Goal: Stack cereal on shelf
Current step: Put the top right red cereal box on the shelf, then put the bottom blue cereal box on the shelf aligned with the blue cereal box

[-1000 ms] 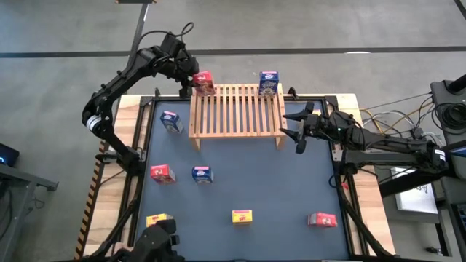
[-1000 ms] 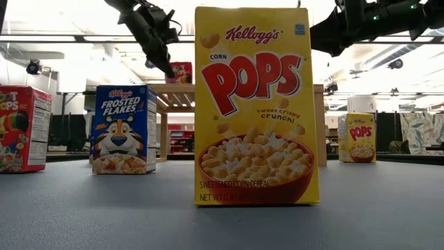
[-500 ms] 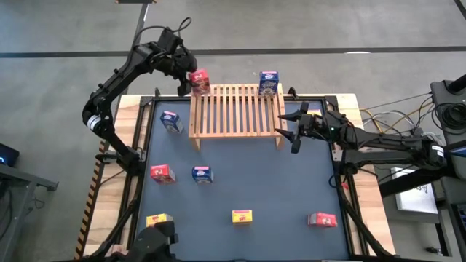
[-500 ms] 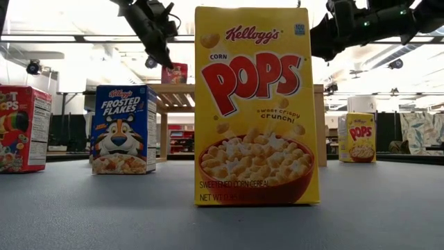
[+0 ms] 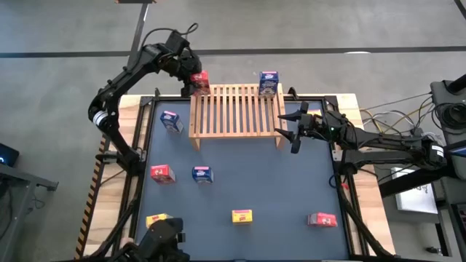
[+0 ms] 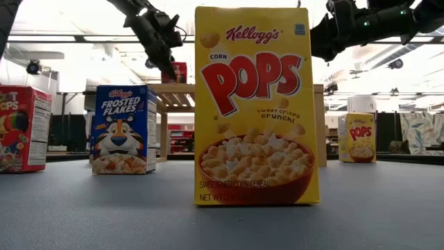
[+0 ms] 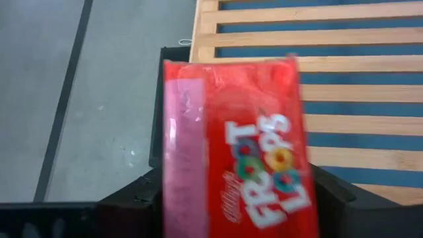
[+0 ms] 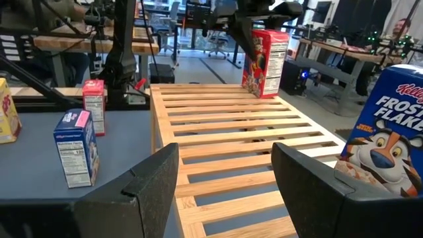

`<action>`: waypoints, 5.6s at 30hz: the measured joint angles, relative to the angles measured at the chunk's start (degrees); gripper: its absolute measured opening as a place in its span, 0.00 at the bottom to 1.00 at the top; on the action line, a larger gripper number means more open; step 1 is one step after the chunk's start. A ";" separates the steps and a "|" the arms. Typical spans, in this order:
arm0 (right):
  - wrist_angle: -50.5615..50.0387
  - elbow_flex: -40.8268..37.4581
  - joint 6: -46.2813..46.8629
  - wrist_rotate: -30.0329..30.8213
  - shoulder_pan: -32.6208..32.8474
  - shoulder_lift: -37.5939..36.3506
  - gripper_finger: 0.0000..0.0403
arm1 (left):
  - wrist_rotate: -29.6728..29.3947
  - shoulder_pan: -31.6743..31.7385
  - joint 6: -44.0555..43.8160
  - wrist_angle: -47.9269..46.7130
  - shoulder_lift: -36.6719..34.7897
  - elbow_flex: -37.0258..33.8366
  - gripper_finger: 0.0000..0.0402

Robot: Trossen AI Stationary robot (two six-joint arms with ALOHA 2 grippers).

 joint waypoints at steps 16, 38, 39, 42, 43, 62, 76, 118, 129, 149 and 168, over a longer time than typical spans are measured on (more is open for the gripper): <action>1.25 0.00 -1.03 0.00 0.00 0.00 0.58 | 3.51 -0.19 0.04 -2.02 0.94 6.14 0.41; 1.13 0.00 -0.36 -0.07 0.00 0.00 0.58 | 4.40 -1.05 -3.11 -4.13 5.45 8.45 0.46; 1.14 0.00 -0.36 -0.07 0.00 0.00 0.58 | 4.38 -1.05 -3.20 -4.28 5.45 8.69 0.47; 1.19 0.00 -0.36 -0.07 0.00 0.00 0.58 | 4.36 -1.07 -3.26 -5.09 5.45 9.44 0.52; 1.20 0.00 -0.36 -0.07 0.02 0.00 0.58 | 4.36 -1.06 -3.30 -5.14 5.43 9.54 0.54; 1.24 0.00 -0.20 -0.08 0.02 0.00 0.58 | -2.31 -1.05 -3.54 -16.50 5.40 18.93 0.61; 1.72 0.00 -0.23 -0.09 0.02 -0.51 0.58 | -5.39 -1.05 -8.44 -24.99 0.72 25.49 0.60; 7.01 0.00 5.03 -3.51 0.13 0.65 0.58 | 7.60 -3.08 -32.03 23.98 -49.58 -48.26 0.54; 10.20 3.91 5.63 -5.25 3.68 8.60 0.58 | 7.60 -3.08 -33.55 23.94 -52.96 -48.64 0.54; 9.91 17.96 3.21 -5.43 13.45 35.67 0.58 | 7.62 -5.30 -36.37 25.42 -59.22 -56.28 0.54; -2.65 43.90 -2.20 -9.55 19.37 60.10 0.75 | 9.08 -5.69 -38.23 25.45 -63.33 -60.43 0.54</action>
